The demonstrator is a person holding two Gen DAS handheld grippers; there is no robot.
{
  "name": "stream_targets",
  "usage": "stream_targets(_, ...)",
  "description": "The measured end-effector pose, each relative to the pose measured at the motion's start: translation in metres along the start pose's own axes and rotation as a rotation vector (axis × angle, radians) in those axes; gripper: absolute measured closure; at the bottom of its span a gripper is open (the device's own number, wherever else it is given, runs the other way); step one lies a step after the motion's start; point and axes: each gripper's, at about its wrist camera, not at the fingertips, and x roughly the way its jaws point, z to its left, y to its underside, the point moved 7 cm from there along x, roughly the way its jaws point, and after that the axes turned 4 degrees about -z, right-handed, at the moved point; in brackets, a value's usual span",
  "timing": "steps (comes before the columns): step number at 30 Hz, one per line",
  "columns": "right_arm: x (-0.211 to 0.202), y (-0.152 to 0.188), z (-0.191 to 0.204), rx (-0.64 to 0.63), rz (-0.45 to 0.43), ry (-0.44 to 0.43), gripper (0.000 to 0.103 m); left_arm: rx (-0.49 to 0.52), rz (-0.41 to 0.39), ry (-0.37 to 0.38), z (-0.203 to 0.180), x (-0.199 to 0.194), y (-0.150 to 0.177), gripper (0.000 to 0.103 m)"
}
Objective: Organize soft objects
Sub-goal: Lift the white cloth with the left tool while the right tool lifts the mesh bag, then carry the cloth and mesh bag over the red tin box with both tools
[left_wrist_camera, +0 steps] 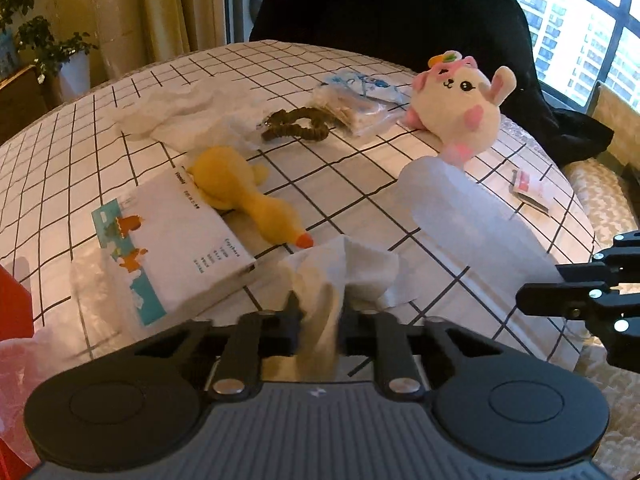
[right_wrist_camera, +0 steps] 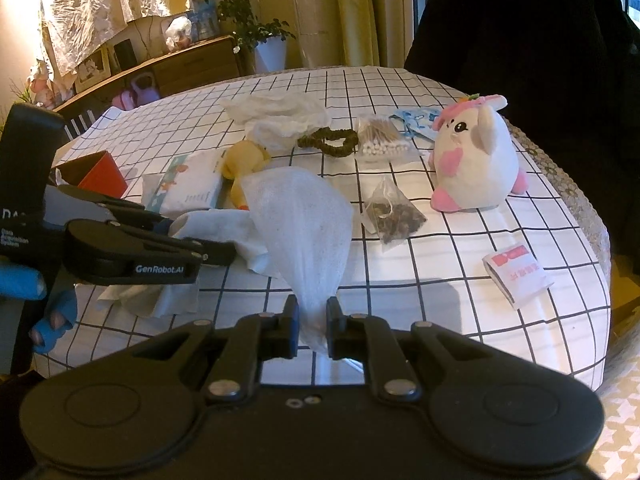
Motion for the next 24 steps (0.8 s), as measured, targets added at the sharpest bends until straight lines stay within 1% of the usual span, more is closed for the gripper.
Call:
stream_targets(3, -0.001, 0.000, 0.003, -0.002, 0.000, 0.002, 0.091, -0.003, -0.011, 0.008, -0.002, -0.005, 0.000, 0.093)
stream_targets(11, -0.016, -0.002, 0.015, -0.006, -0.024, 0.017, 0.091, -0.036, -0.043, 0.006, 0.002, -0.034, -0.003, 0.093)
stream_targets(24, -0.062, -0.019, 0.061, -0.009, -0.094, 0.004, 0.091, -0.086, -0.121, 0.008, 0.026, -0.120, -0.008, 0.093)
